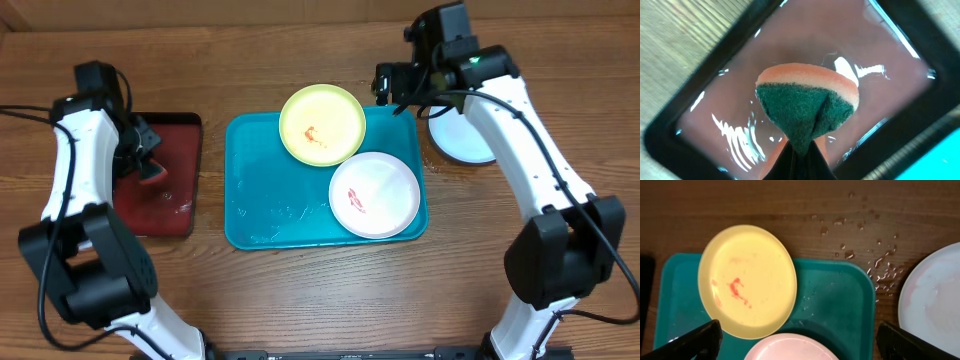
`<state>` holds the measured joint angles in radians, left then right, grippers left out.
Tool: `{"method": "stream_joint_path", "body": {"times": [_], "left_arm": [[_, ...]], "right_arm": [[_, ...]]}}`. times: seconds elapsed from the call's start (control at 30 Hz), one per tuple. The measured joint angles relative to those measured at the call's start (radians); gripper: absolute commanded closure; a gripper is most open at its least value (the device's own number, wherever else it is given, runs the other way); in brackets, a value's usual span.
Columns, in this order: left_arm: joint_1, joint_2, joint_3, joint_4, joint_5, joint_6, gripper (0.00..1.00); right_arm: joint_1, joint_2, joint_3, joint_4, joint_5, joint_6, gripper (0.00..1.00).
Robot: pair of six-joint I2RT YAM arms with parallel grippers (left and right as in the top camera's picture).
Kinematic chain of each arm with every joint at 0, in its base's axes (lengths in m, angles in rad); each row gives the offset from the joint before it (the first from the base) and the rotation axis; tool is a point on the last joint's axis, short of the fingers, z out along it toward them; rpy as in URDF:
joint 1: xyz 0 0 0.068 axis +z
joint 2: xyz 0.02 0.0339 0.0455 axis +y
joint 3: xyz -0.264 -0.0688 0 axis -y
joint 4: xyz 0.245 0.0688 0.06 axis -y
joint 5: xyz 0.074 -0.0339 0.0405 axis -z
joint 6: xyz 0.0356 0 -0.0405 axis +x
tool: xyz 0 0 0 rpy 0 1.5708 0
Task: Clean dirty plates on tray and stack at the side
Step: 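Move the right gripper to the yellow plate rim and grip it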
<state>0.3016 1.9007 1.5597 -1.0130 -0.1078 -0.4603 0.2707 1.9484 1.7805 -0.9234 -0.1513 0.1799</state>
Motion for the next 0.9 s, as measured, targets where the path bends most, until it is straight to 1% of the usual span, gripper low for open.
{"method": "stream_joint_path", "body": {"times": [0.07, 0.17, 0.23, 0.33, 0.57, 0.63, 0.67, 0.8, 0.83, 0.87, 0.9], "left_arm": [[0.000, -0.021, 0.007, -0.020, 0.000, 0.000, 0.96], [0.000, -0.027, 0.006, -0.032, 0.001, 0.000, 0.96], [0.000, -0.027, 0.004, -0.035, 0.003, 0.000, 0.96], [0.000, -0.027, 0.003, -0.036, 0.003, 0.000, 0.96], [0.000, -0.027, 0.003, -0.038, 0.003, 0.000, 0.96], [0.000, -0.027, 0.003, -0.039, 0.003, 0.000, 0.96], [0.000, -0.027, 0.003, -0.038, 0.003, 0.000, 0.96], [0.000, -0.027, 0.003, -0.038, 0.003, 0.000, 0.96], [0.000, -0.027, 0.003, -0.037, 0.003, 0.000, 0.96], [0.000, -0.027, 0.003, -0.035, 0.003, 0.000, 0.96], [0.000, -0.027, 0.003, -0.034, 0.003, 0.000, 0.96]], "right_arm": [[0.011, 0.025, -0.019, 0.021, 0.003, 0.003, 0.00], [0.027, 0.081, -0.039, 0.065, 0.002, 0.004, 0.07], [0.040, 0.124, -0.048, 0.097, 0.002, 0.006, 0.09], [0.065, 0.181, -0.058, 0.153, 0.002, 0.000, 0.22], [0.133, 0.259, -0.058, 0.282, 0.067, 0.002, 0.24], [0.143, 0.275, -0.058, 0.294, 0.083, -0.001, 0.27], [0.145, 0.285, -0.058, 0.297, 0.091, -0.003, 0.31], [0.141, 0.307, -0.058, 0.302, 0.110, -0.018, 0.54], [0.140, 0.309, -0.060, 0.301, 0.112, -0.019, 0.63], [0.139, 0.309, -0.061, 0.302, 0.111, -0.022, 0.71], [0.139, 0.309, -0.060, 0.303, 0.108, -0.024, 0.76]]}}
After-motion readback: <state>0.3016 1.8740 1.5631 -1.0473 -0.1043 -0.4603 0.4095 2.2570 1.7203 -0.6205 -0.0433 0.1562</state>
